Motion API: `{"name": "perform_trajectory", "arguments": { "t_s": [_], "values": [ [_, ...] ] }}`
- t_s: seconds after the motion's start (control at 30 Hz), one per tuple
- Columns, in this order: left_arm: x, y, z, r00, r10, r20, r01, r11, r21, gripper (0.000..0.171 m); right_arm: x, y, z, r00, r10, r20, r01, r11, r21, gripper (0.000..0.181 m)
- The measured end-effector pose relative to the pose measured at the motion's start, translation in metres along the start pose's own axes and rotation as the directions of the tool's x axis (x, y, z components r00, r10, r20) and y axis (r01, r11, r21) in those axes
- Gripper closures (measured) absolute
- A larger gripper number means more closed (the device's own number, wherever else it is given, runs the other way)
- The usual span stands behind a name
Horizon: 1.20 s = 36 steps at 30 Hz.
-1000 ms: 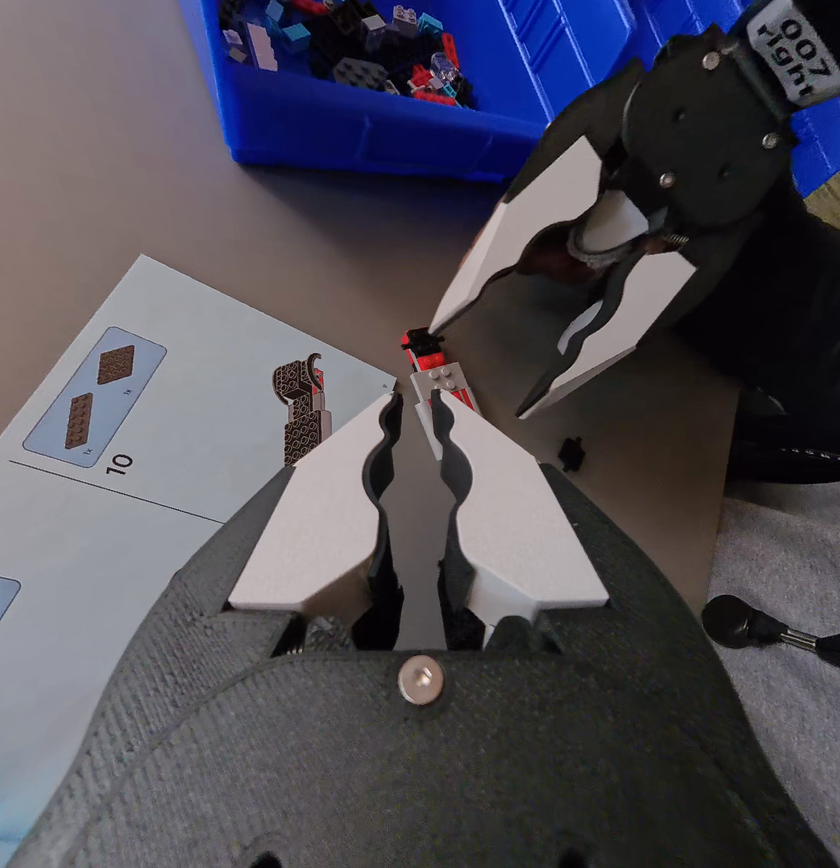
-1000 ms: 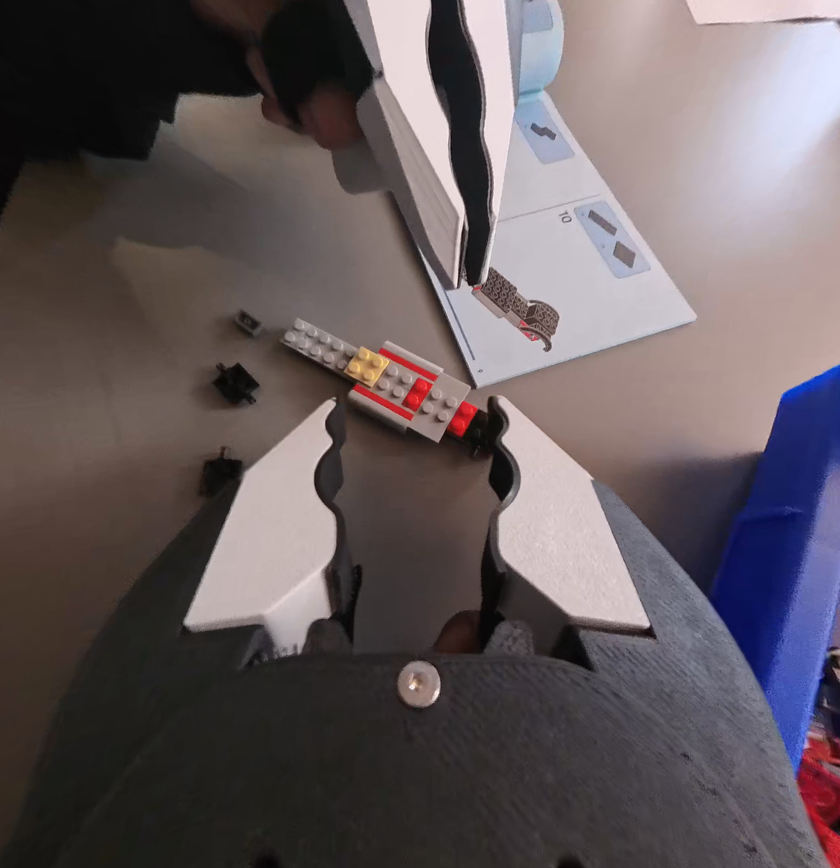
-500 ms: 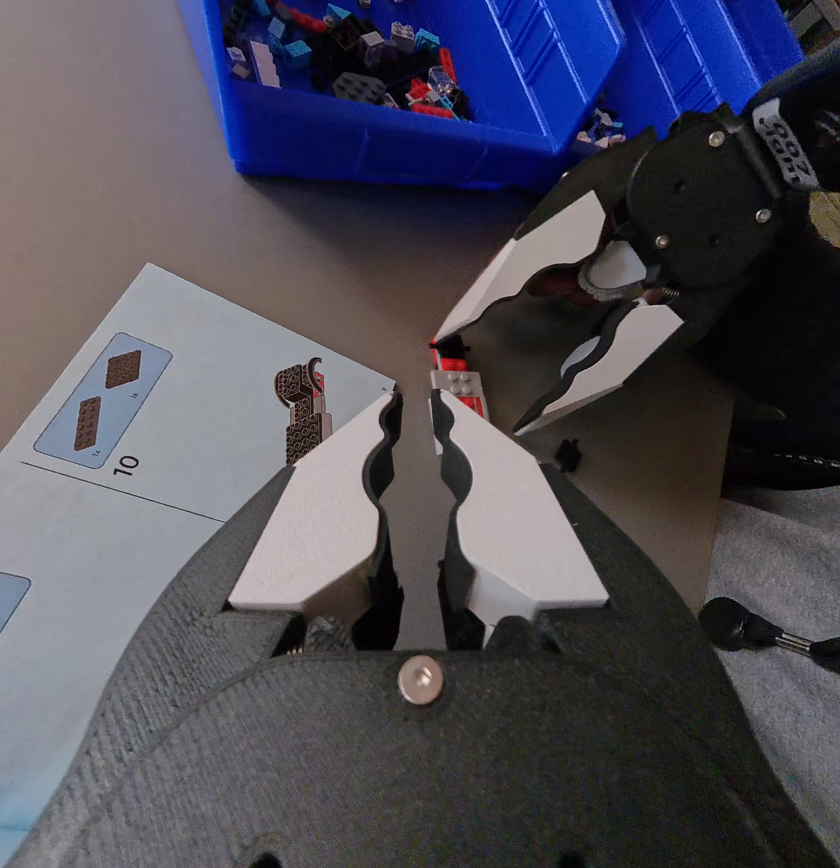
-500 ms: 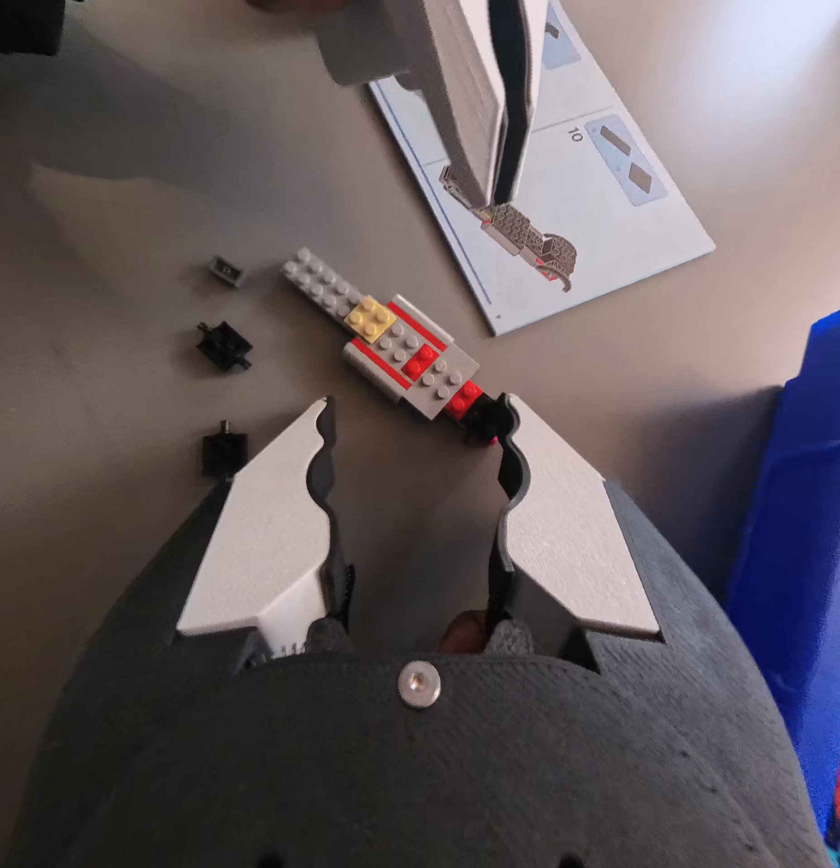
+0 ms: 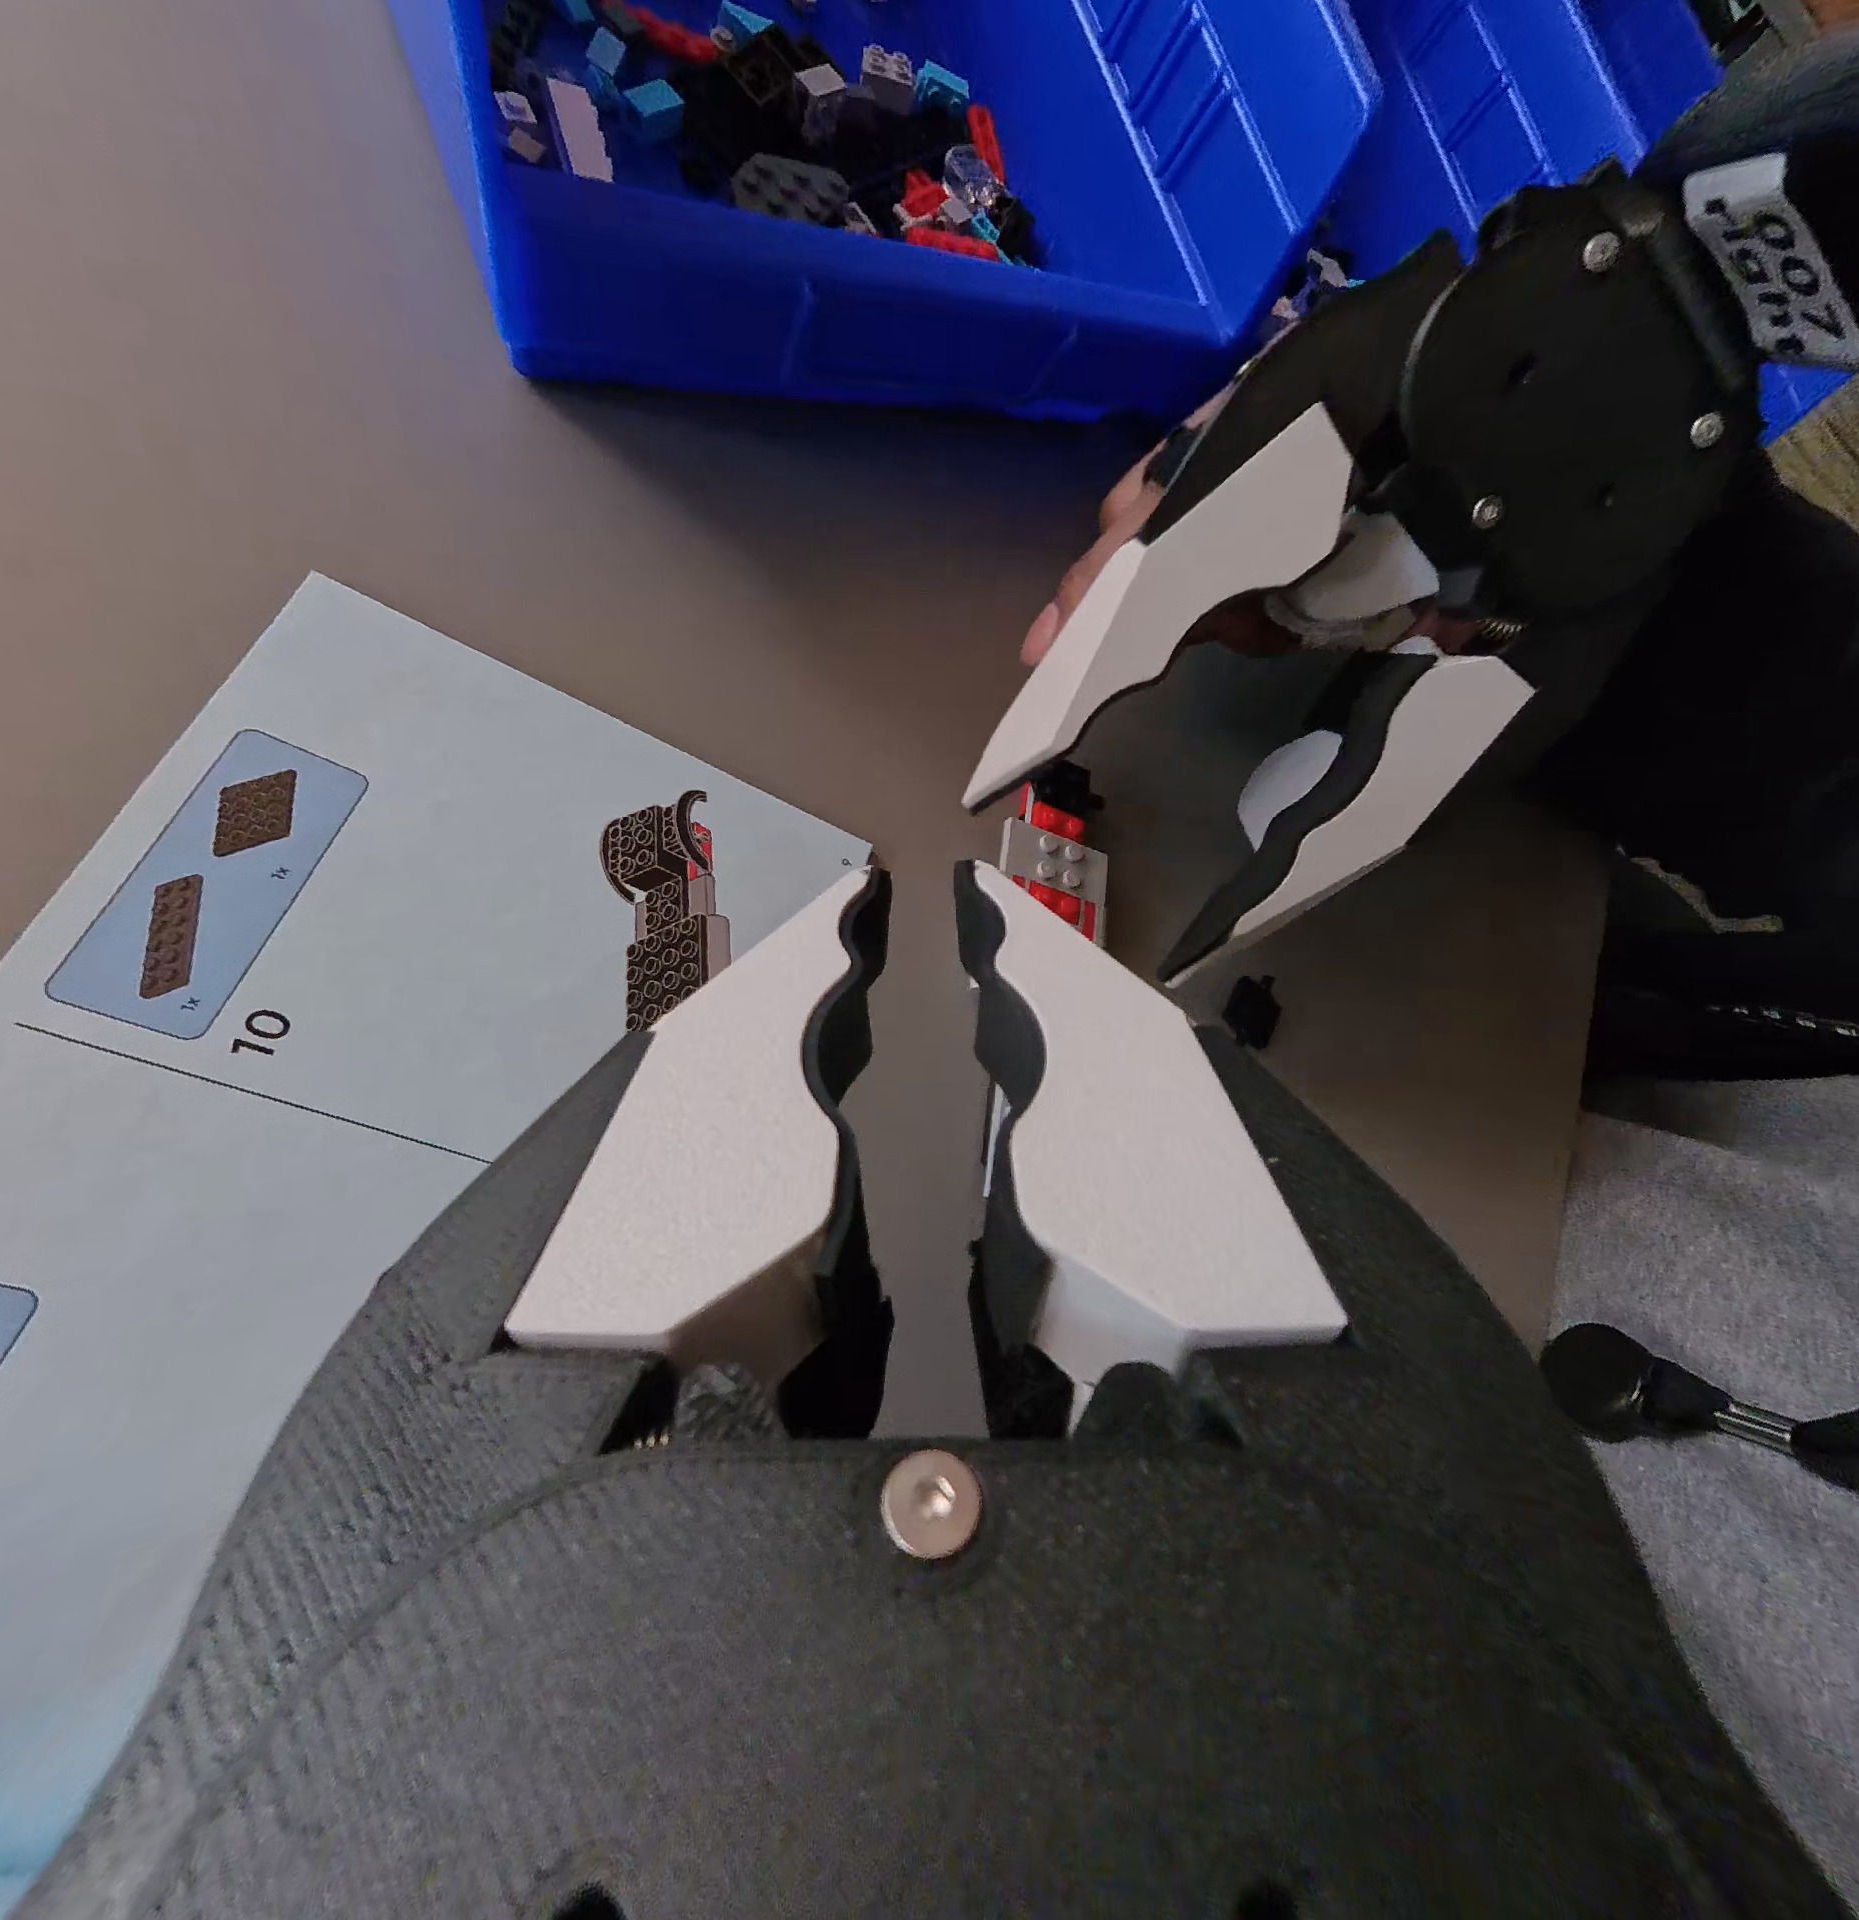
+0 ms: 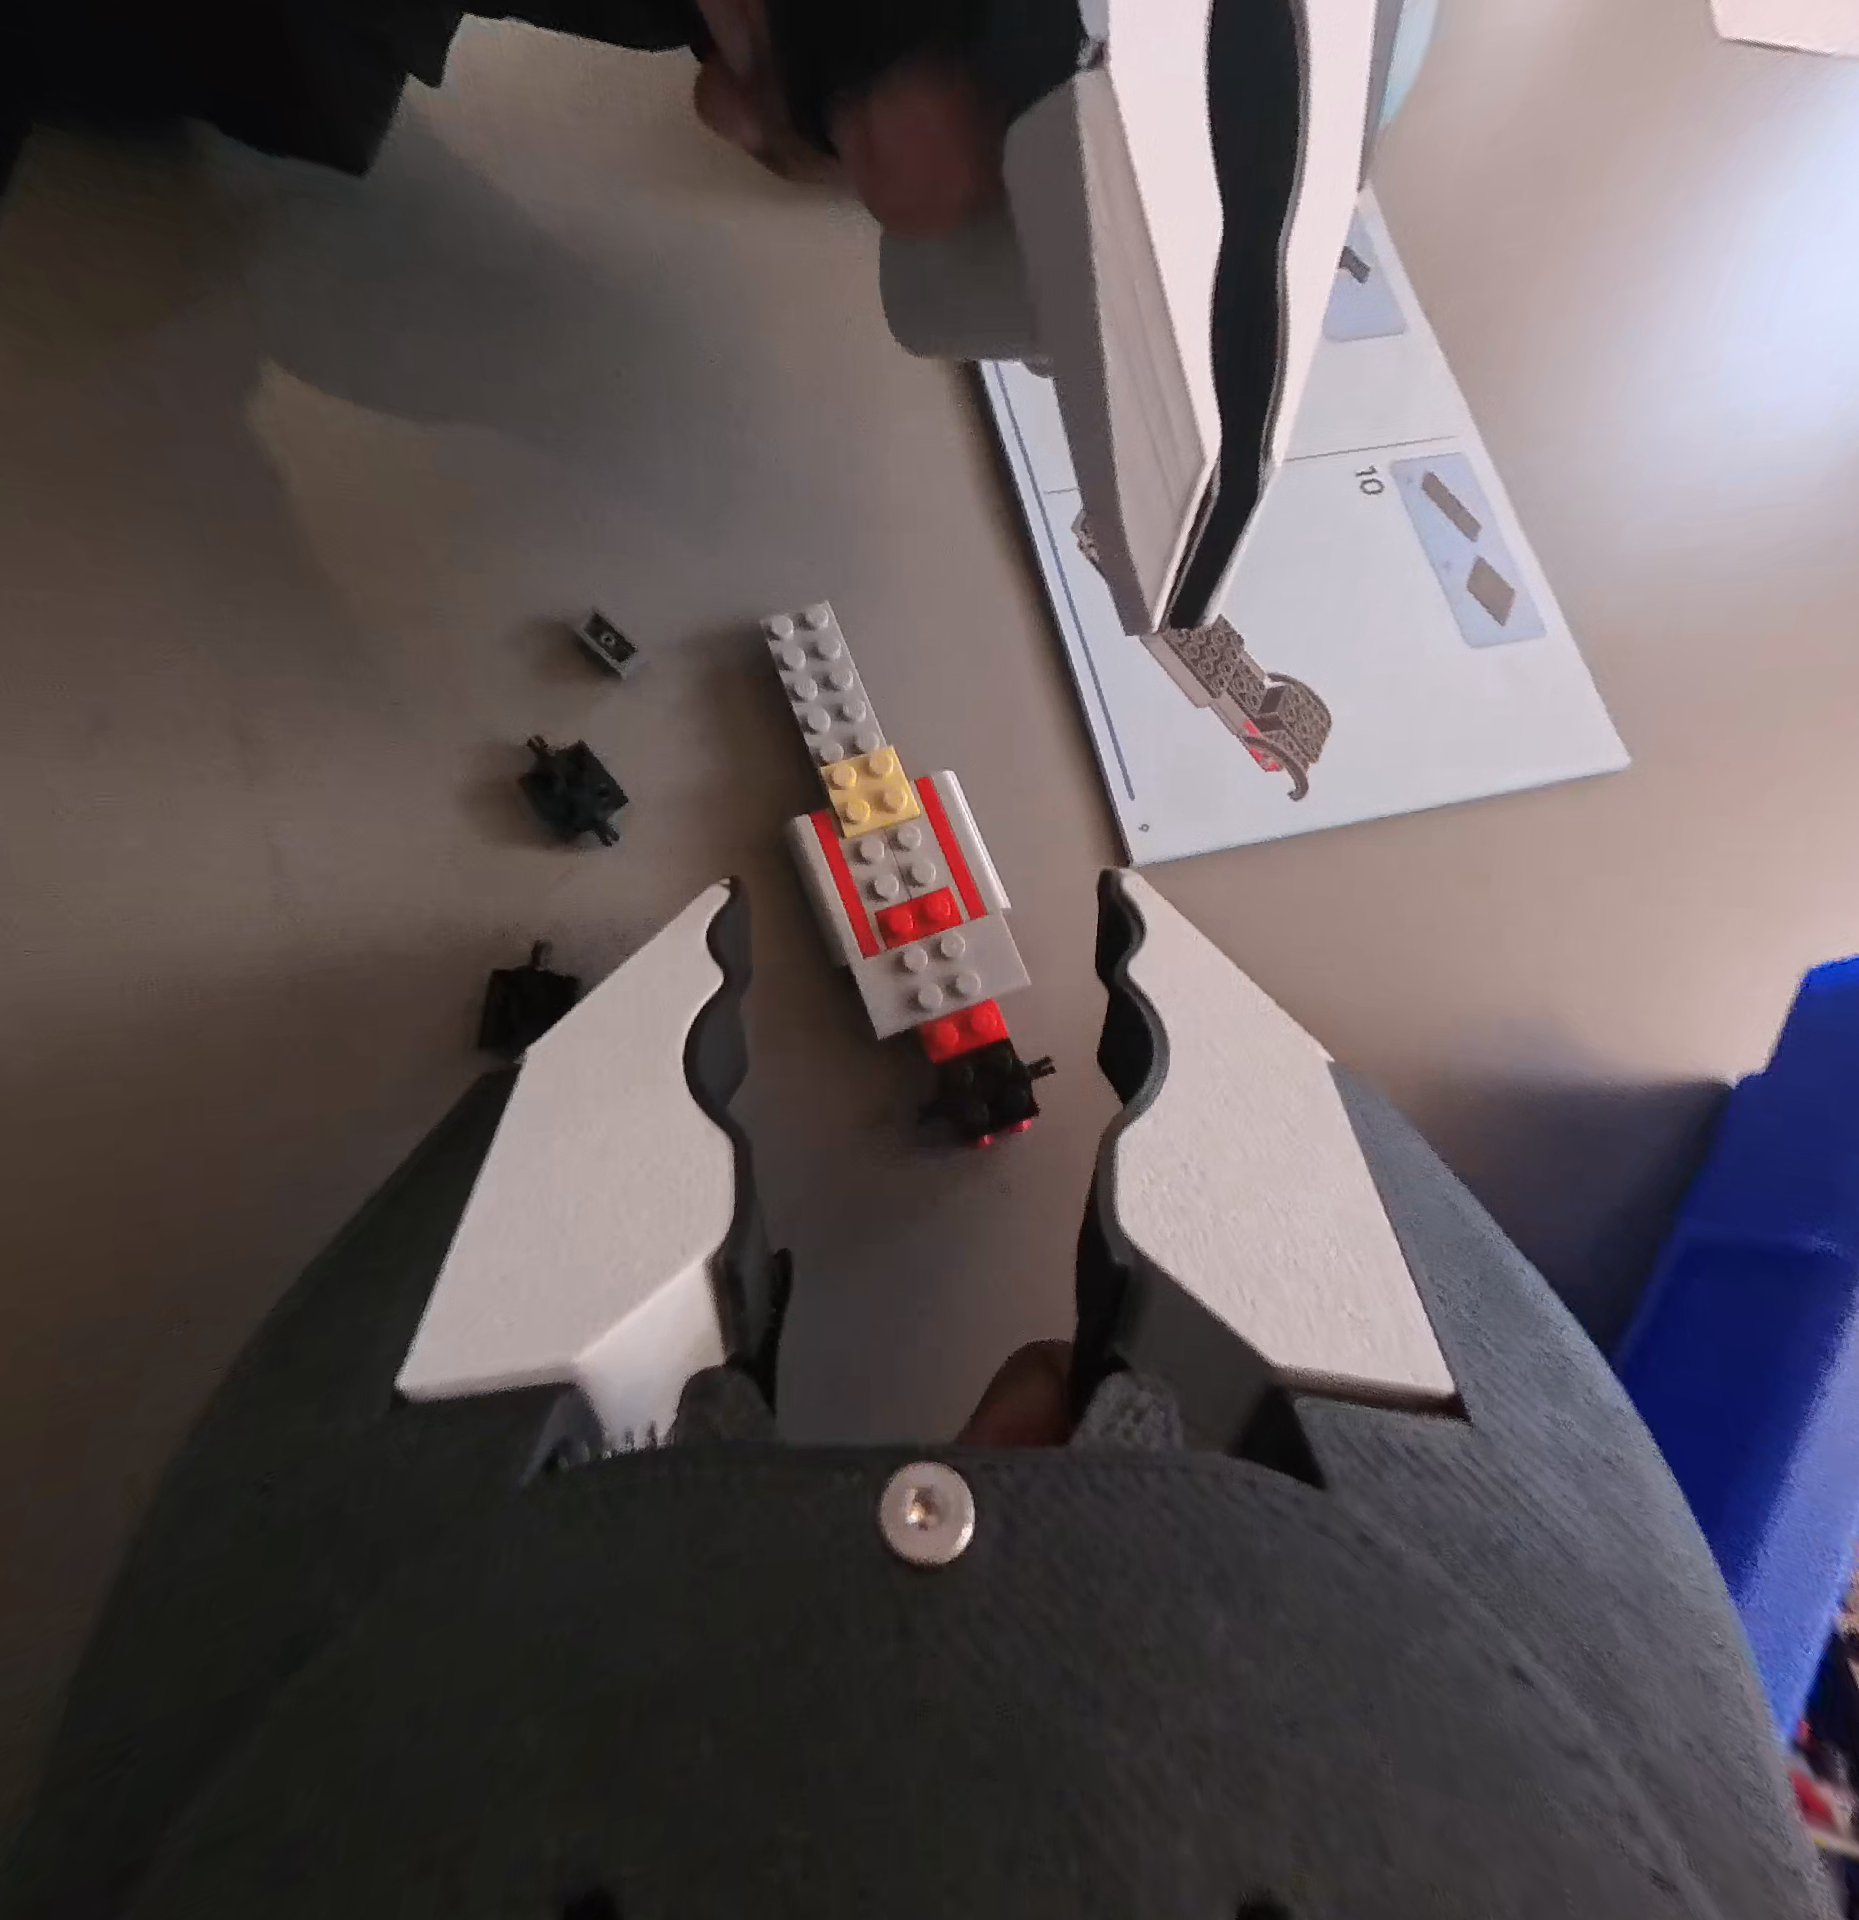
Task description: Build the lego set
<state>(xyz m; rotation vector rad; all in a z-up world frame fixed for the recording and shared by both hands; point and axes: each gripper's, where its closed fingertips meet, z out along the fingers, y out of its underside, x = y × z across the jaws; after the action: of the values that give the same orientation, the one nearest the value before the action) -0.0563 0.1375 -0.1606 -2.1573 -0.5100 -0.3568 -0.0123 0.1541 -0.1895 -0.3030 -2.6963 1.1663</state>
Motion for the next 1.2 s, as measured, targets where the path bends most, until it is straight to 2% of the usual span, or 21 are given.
{"name": "perform_trajectory", "arguments": {
  "t_s": [0.3, 0.4, 0.43, 0.7, 0.87, 1.0, 1.2],
  "values": [
    [0.002, 0.000, 0.000, 1.000, -0.013, -0.023, 0.013, 1.000, 0.004, 0.159, -0.002, 0.007, 0.018, 0.994, 0.013, 0.105, -0.010, 0.999, -0.033, 0.112],
    [0.001, 0.000, 0.000, 0.999, -0.025, -0.032, 0.025, 1.000, 0.008, 0.159, -0.003, 0.007, 0.017, 0.993, 0.016, 0.114, -0.013, 0.999, -0.031, 0.129],
    [0.001, 0.000, 0.000, 0.999, -0.031, -0.034, 0.031, 0.999, 0.011, 0.159, -0.002, 0.007, 0.017, 0.994, 0.015, 0.105, -0.012, 1.000, -0.028, 0.134],
    [0.001, -0.001, 0.005, 0.990, -0.113, -0.088, 0.116, 0.993, 0.031, 0.158, 0.007, 0.007, 0.010, 1.000, 0.026, -0.008, -0.026, 1.000, 0.007, 0.135],
    [0.000, -0.005, 0.009, 0.962, -0.221, -0.161, 0.234, 0.970, 0.069, 0.154, 0.015, 0.005, -0.003, 0.994, 0.053, -0.099, -0.045, 0.996, 0.077, 0.136],
    [0.000, -0.013, 0.009, 0.917, -0.312, -0.247, 0.347, 0.931, 0.112, 0.143, 0.023, 0.006, -0.014, 0.979, 0.061, -0.197, -0.042, 0.994, 0.100, 0.136],
    [0.007, -0.024, 0.011, 0.813, -0.428, -0.394, 0.509, 0.851, 0.127, 0.116, 0.036, -0.001, -0.032, 0.942, 0.091, -0.323, -0.047, 0.989, 0.143, 0.137]
  ]
}}
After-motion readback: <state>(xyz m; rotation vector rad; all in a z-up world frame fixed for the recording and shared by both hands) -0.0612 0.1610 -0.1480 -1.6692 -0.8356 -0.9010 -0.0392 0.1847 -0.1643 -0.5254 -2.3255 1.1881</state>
